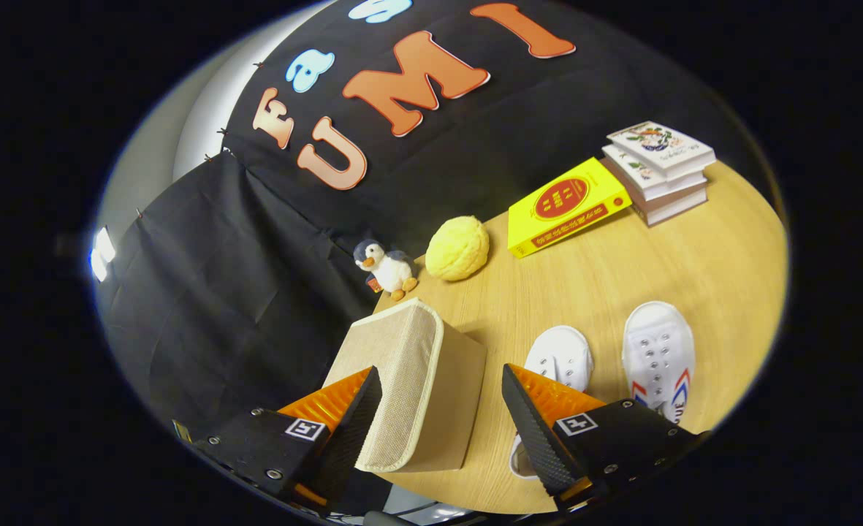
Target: Open the storage box then place both shoes into the box .Put the left shoe in first, then the right shoe, with the right side of both shoes facing outward in a uniform manner.
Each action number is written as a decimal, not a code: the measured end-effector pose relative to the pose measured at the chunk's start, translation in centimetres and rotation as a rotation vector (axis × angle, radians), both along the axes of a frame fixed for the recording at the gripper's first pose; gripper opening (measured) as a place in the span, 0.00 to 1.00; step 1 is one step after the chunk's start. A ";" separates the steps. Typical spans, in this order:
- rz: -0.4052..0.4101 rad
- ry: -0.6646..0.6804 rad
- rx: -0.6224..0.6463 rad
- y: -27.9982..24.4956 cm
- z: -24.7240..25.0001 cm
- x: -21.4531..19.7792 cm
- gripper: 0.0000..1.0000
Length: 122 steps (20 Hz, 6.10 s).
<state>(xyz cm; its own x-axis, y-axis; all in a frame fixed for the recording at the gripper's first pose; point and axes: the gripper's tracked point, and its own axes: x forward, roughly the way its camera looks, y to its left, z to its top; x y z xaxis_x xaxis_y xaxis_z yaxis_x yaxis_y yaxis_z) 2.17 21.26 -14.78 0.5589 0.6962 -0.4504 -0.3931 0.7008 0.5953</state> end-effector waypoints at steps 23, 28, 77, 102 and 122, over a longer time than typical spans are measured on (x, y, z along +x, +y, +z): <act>0.260 0.272 0.187 7.8 -4.3 -2.9 0.70; 0.187 0.260 0.267 6.3 -2.3 -2.0 0.49; 0.235 -0.259 -0.149 25.7 10.1 -6.9 0.98; -0.238 -0.177 -0.499 -6.1 0.9 2.2 0.98; 0.038 0.083 -0.807 -8.2 -14.3 4.3 0.58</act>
<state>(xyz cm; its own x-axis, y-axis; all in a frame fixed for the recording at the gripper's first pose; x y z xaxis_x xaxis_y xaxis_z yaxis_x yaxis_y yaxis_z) 6.43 13.09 -29.04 0.4837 0.1574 -0.8610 -0.4021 0.9137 -0.0589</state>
